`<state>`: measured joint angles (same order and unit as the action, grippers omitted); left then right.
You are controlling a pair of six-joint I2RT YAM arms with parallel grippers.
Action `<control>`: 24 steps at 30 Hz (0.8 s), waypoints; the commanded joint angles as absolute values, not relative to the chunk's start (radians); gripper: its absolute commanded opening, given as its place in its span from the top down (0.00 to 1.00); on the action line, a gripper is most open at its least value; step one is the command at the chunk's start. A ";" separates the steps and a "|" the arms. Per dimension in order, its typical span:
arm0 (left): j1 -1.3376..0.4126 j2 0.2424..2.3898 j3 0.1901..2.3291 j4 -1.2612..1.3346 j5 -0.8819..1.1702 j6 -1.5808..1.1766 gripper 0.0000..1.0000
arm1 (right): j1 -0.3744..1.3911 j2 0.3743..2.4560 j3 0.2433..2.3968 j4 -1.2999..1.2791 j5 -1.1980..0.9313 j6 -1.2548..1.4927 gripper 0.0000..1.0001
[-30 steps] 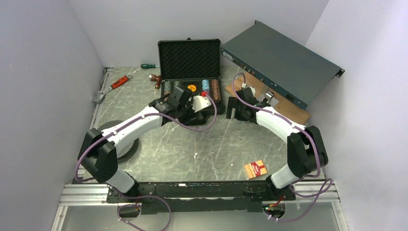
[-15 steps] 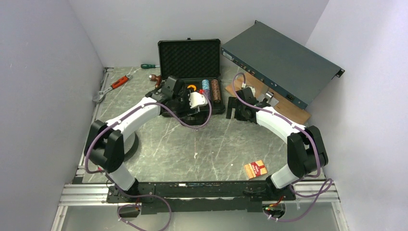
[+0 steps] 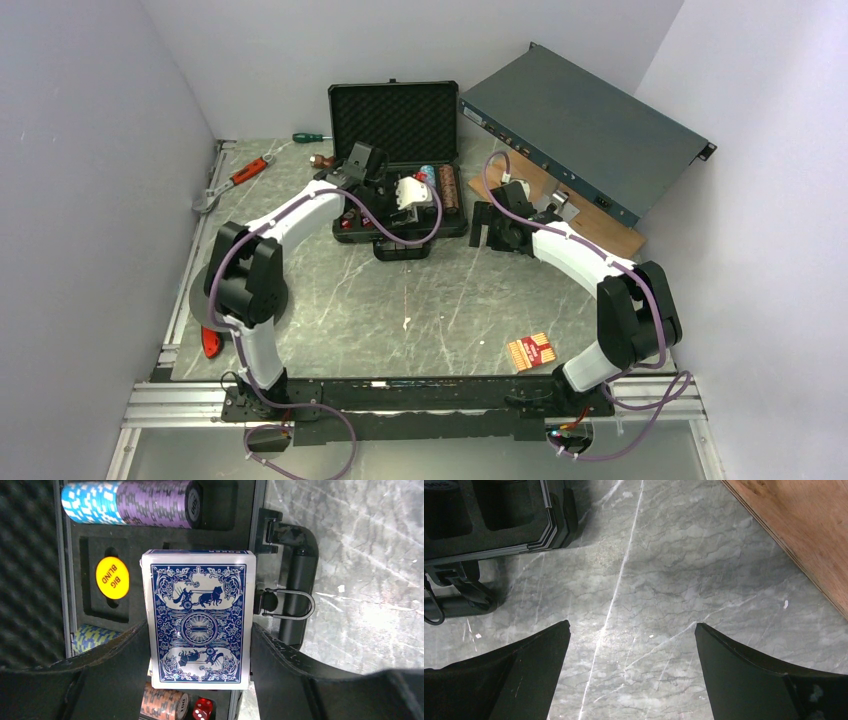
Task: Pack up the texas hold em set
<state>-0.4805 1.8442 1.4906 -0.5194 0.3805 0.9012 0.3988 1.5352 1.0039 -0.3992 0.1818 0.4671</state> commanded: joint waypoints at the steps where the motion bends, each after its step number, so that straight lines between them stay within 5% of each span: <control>1: -0.471 1.874 1.538 -0.476 0.421 0.952 1.00 | 0.394 1.534 1.040 -0.383 0.186 0.463 0.00; 24: -0.453 2.009 1.616 -0.462 0.414 1.023 1.00 | 0.394 1.546 1.042 -0.379 0.172 0.464 0.00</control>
<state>-0.4541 2.0010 1.5719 -0.4793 0.3782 0.9939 0.3988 1.5402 1.0042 -0.3988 0.1734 0.4671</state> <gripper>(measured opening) 0.688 0.994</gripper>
